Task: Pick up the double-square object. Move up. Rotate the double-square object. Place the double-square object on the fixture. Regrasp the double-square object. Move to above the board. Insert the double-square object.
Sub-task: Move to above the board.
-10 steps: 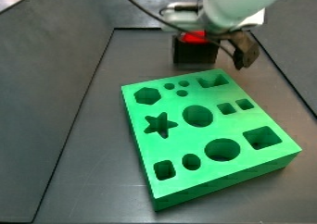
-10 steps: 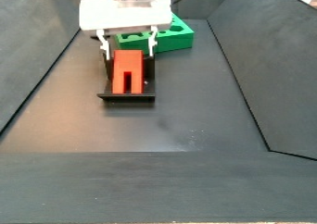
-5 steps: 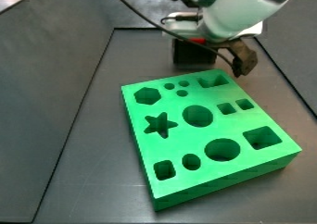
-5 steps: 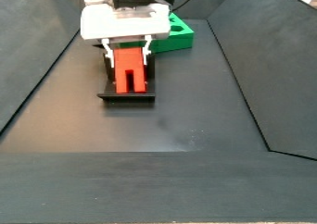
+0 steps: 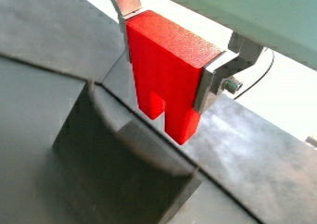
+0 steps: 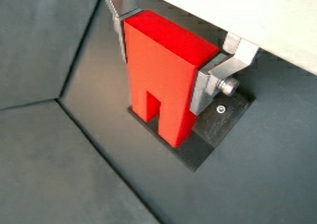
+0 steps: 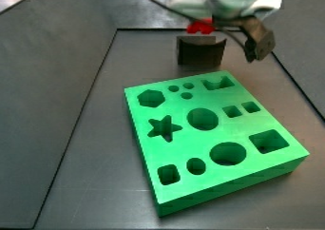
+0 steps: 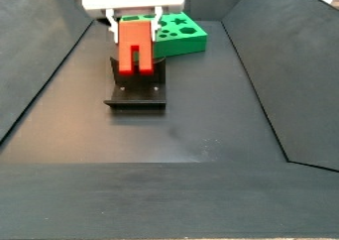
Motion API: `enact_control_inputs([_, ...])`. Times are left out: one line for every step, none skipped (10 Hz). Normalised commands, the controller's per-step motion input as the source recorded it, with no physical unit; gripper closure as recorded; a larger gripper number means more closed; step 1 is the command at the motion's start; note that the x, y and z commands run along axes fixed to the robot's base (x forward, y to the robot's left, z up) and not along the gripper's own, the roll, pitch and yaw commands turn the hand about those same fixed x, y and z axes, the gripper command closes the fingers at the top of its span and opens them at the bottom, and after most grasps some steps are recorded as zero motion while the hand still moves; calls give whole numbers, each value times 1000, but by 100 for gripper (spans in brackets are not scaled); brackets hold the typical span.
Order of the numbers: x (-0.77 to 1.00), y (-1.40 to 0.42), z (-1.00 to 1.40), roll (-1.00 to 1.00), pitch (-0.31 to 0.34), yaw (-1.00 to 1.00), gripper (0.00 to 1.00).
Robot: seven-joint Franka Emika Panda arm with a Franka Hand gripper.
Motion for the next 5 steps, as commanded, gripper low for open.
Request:
enact_control_inputs([-46, -104, 1000, -71, 150, -41, 100])
enact_control_inputs([-46, -102, 1000, -54, 158, -7, 100])
enact_control_inputs([-46, -96, 1000, -44, 151, 36, 100])
enact_control_inputs([-45, -93, 1000, -48, 138, 60, 100])
enact_control_inputs([-43, -91, 1000, -45, 129, 75, 100])
